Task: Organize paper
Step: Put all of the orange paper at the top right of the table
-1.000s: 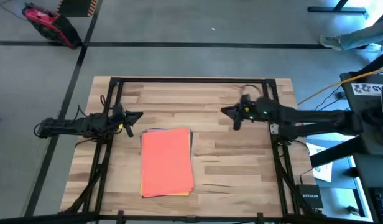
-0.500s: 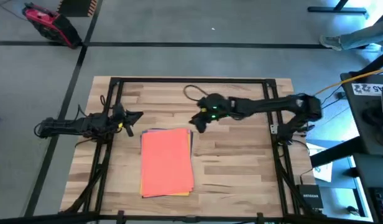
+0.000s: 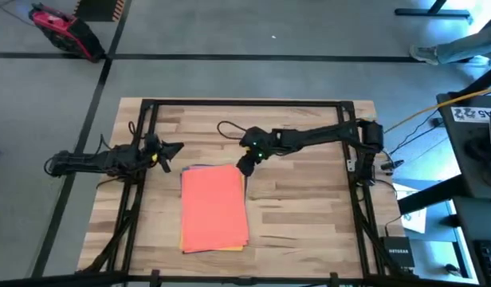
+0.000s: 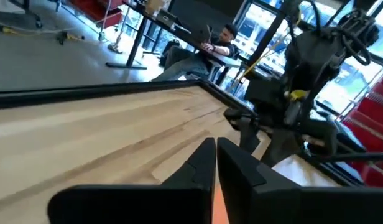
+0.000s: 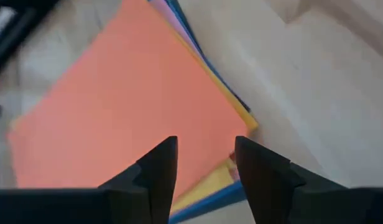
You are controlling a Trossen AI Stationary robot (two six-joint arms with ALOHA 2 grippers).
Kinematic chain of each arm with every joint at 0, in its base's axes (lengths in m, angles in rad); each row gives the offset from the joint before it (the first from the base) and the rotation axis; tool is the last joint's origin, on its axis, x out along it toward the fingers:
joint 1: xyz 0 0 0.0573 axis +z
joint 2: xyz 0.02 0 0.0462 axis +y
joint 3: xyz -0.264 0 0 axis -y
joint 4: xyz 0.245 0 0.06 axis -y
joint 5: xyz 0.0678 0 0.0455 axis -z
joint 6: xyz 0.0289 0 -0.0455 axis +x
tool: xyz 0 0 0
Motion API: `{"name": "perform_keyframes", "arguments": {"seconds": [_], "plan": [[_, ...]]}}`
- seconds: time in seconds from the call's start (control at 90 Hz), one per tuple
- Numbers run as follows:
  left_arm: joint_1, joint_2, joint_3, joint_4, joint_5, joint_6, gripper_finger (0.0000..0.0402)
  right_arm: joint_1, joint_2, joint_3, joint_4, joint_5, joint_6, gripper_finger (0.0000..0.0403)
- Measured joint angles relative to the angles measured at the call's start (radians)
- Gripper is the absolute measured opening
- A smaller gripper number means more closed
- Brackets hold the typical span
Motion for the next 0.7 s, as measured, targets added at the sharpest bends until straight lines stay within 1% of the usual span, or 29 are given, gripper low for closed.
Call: {"name": "perform_keyframes", "arguments": {"seconds": [0.056, 0.167, 0.356, 0.544, 0.7], "plan": [[0.0, 0.0, 0.0, -0.004, -0.001, -0.023, 0.0, 0.0, 0.012, 0.0, 0.001, 0.007, -0.01, 0.0152], [0.001, 0.001, 0.001, -0.013, 0.0, 0.015, 0.0, 0.0, 0.026, 0.0, 0.002, 0.046, -0.011, 0.0152], [0.001, 0.002, 0.001, -0.011, -0.004, 0.003, 0.0, -0.001, 0.051, -0.001, 0.032, 0.08, -0.022, 0.0152], [0.001, 0.006, 0.001, -0.01, -0.005, -0.019, 0.0, 0.0, 0.118, -0.001, 0.077, 0.066, 0.0, 0.0152], [0.001, 0.005, 0.001, -0.011, -0.004, -0.021, 0.0, 0.0, 0.141, 0.01, 0.124, 0.061, 0.016, 0.0152]]}}
